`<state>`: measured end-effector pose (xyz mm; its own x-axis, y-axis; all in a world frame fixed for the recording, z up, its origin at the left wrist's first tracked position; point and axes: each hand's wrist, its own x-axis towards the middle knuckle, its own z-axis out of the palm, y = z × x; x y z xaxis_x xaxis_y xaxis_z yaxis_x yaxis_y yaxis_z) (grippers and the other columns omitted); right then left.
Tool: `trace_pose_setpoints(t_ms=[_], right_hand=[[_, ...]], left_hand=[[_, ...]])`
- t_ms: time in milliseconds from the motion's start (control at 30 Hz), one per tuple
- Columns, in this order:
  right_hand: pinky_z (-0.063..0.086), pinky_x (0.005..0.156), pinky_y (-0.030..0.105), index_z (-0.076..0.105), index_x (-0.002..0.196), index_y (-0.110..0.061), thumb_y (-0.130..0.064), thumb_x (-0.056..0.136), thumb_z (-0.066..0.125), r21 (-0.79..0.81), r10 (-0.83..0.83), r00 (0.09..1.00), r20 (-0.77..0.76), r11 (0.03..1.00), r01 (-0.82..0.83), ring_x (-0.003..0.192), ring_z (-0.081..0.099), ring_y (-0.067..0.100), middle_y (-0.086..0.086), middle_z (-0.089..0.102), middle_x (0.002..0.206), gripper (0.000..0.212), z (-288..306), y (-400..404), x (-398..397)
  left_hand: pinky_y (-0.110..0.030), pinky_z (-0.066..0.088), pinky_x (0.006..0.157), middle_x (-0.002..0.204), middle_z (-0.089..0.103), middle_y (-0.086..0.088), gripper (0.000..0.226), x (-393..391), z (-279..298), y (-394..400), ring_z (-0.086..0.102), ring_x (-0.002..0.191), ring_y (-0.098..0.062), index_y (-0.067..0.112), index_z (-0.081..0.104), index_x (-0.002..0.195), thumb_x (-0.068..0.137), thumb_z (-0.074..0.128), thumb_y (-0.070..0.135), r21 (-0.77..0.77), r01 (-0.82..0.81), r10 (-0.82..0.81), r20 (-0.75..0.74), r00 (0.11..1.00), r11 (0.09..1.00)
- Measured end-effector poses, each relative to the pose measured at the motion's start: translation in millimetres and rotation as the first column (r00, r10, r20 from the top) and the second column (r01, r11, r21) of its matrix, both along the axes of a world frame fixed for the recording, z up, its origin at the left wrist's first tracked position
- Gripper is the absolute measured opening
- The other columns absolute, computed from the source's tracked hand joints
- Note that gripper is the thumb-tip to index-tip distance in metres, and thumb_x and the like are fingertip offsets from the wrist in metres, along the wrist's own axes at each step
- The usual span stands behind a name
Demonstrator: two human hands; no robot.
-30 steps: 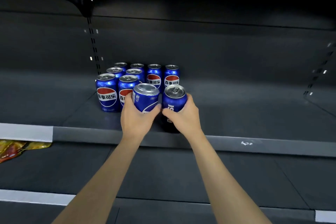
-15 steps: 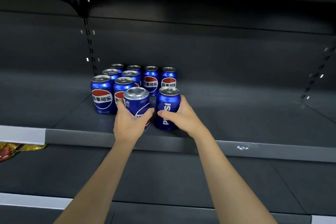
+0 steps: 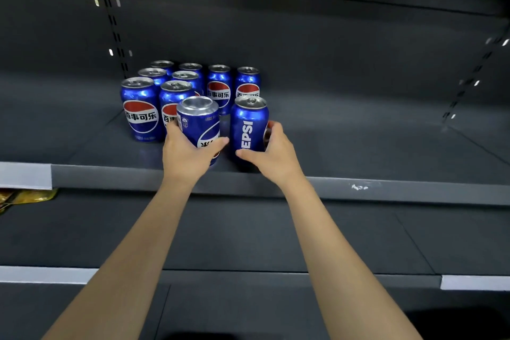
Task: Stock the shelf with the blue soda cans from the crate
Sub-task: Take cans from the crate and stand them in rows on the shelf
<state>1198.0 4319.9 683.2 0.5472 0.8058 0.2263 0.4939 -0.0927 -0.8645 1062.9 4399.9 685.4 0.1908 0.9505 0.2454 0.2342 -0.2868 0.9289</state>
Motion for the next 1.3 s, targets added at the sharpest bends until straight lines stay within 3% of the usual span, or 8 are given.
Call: trace_pose_setpoints(t_ms=[233, 600, 733, 867, 1000, 1167, 1300], right_hand=[[0.039, 0.082, 0.019, 0.039, 0.133, -0.015, -0.021, 0.076, 0.079, -0.024, -0.01, 1.0, -0.002, 1.0, 0.01, 0.101, 0.05, 0.008, 0.0, 0.056, 0.124, 0.07, 1.1, 9.6, 6.5], [0.044, 0.09, 0.027, 0.042, 0.128, -0.013, -0.021, 0.076, 0.079, -0.053, -0.07, 0.995, 0.069, 0.996, 0.074, 0.114, 0.056, 0.02, 0.004, 0.058, 0.126, 0.065, 2.5, 42.8, 28.6], [0.044, 0.092, 0.03, 0.042, 0.128, -0.012, -0.021, 0.076, 0.08, -0.069, -0.078, 0.995, 0.069, 0.994, 0.083, 0.115, 0.055, 0.022, 0.005, 0.057, 0.128, 0.065, 3.0, 58.2, 39.7], [0.043, 0.09, 0.028, 0.04, 0.13, -0.011, -0.021, 0.077, 0.079, -0.084, -0.071, 0.995, 0.072, 0.993, 0.077, 0.117, 0.056, 0.023, 0.006, 0.056, 0.13, 0.067, 3.5, 70.1, 49.4], [0.044, 0.093, 0.03, 0.039, 0.132, -0.011, -0.023, 0.077, 0.078, -0.104, -0.055, 0.995, 0.084, 0.993, 0.064, 0.118, 0.055, 0.024, 0.007, 0.055, 0.132, 0.069, 3.3, 79.2, 56.4], [0.045, 0.095, 0.033, 0.04, 0.128, -0.01, -0.024, 0.076, 0.08, -0.096, -0.059, 0.995, 0.085, 0.993, 0.067, 0.118, 0.054, 0.024, 0.008, 0.054, 0.132, 0.067, 1.3, 84.5, 61.0], [0.044, 0.086, 0.03, 0.042, 0.116, -0.009, -0.024, 0.076, 0.079, -0.033, -0.147, 0.982, 0.117, 0.988, 0.152, 0.108, 0.054, 0.023, 0.008, 0.05, 0.122, 0.057, -5.5, 82.0, 61.5]], left_hand=[[-0.024, 0.04, 0.081, 0.116, 0.052, 0.005, 0.078, 3.9, -3.2, 1.5, 0.05, 0.098, -0.01, 0.01, 0.038, 0.125, 0.065, 0.085, 0.029, 0.011, -0.036, 0.035, 0.009, 0.999, 0.999], [-0.03, 0.045, 0.078, 0.114, 0.057, 0.005, 0.066, 18.6, -7.4, 4.0, 0.055, 0.099, -0.013, 0.022, 0.035, 0.107, 0.064, 0.082, 0.04, 0.036, 0.0, 0.003, -0.094, 0.996, 0.999], [-0.036, 0.044, 0.086, 0.116, 0.058, 0.006, 0.067, 21.3, -5.6, 4.6, 0.055, 0.106, -0.018, 0.023, 0.035, 0.109, 0.063, 0.08, 0.046, 0.025, -0.027, 0.03, -0.147, 0.989, 0.999], [-0.047, 0.04, 0.097, 0.102, 0.053, 0.012, 0.062, 23.9, -4.8, 3.0, 0.055, 0.106, -0.021, 0.026, 0.031, 0.101, 0.065, 0.076, 0.05, 0.033, -0.078, 0.083, -0.206, 0.975, 0.996], [-0.043, 0.042, 0.093, 0.104, 0.058, 0.011, 0.061, 27.3, -5.4, 3.5, 0.056, 0.103, -0.02, 0.027, 0.032, 0.101, 0.065, 0.074, 0.051, 0.027, -0.106, 0.109, -0.21, 0.972, 0.994], [-0.032, 0.037, 0.078, 0.106, 0.06, 0.01, 0.061, 27.8, -8.9, 4.0, 0.056, 0.097, -0.017, 0.025, 0.037, 0.106, 0.066, 0.073, 0.053, 0.034, -0.122, 0.127, -0.2, 0.971, 0.992], [-0.031, 0.035, 0.076, 0.105, 0.061, 0.011, 0.063, 28.1, -10.2, 3.8, 0.053, 0.09, -0.013, 0.025, 0.038, 0.109, 0.065, 0.073, 0.054, 0.051, -0.13, 0.138, -0.202, 0.97, 0.99]])
